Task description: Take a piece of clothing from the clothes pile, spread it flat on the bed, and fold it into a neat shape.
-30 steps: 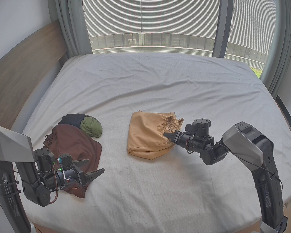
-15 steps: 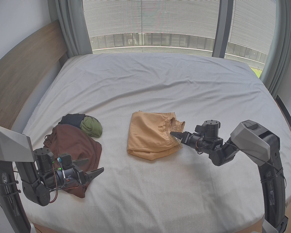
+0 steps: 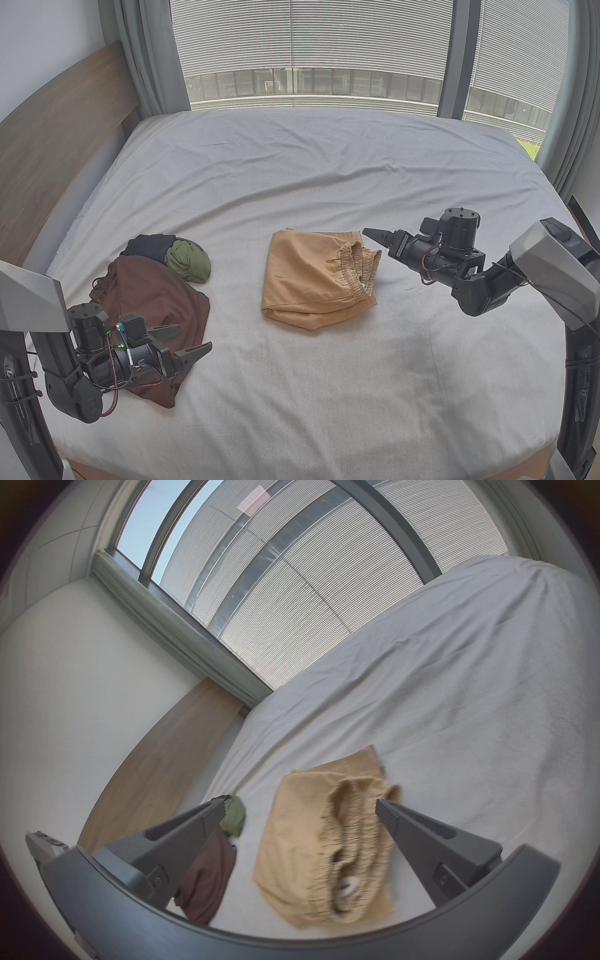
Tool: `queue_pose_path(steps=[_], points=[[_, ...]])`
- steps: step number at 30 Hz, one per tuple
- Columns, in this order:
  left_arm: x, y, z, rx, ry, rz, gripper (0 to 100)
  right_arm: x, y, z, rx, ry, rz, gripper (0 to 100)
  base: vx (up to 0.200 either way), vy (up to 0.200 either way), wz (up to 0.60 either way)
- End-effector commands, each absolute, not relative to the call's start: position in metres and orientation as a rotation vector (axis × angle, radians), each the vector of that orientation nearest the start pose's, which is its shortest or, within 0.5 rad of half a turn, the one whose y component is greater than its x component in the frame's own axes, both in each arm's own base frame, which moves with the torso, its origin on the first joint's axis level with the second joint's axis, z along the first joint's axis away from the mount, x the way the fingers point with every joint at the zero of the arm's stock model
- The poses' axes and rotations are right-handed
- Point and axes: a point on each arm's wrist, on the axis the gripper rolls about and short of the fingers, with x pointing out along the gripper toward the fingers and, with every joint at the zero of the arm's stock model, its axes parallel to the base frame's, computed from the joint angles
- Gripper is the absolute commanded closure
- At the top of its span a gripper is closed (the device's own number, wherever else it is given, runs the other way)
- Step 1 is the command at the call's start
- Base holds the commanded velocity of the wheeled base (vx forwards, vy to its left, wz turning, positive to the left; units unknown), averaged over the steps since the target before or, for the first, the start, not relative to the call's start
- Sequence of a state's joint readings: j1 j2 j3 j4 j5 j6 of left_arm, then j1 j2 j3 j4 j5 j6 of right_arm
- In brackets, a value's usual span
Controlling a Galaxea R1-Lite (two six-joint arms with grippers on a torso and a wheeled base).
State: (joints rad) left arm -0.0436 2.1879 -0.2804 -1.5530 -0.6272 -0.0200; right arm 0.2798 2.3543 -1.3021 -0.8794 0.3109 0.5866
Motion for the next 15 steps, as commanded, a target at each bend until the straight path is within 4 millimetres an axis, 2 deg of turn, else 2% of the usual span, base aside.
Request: queue_pose_path(steps=[1, 4, 8, 9, 15], points=[[0.279, -0.023, 0.021, -0.123, 0.349, -0.652, 0, 0.433, 0.178, 0.084, 0.556, 0.357, 0.617, 0, 0.0, 0.0, 0.0], [0.28, -0.023, 0.021, -0.125, 0.348, -0.651, 0, 0.441, 0.191, 0.061, 0.553, 0.387, 0.628, 0, 0.0, 0.0, 0.0], [0.28, -0.021, 0.021, -0.125, 0.346, -0.648, 0, 0.445, 0.203, 0.045, 0.549, 0.41, 0.642, 0, 0.0, 0.0, 0.0], [0.281, -0.021, 0.022, -0.125, 0.343, -0.646, 0, 0.447, 0.209, 0.035, 0.545, 0.436, 0.643, 0, 0.0, 0.0, 0.0], [0.282, -0.017, 0.022, -0.127, 0.335, -0.645, 0, 0.461, 0.215, 0.011, 0.543, 0.46, 0.633, 0, 0.0, 0.0, 0.0]])
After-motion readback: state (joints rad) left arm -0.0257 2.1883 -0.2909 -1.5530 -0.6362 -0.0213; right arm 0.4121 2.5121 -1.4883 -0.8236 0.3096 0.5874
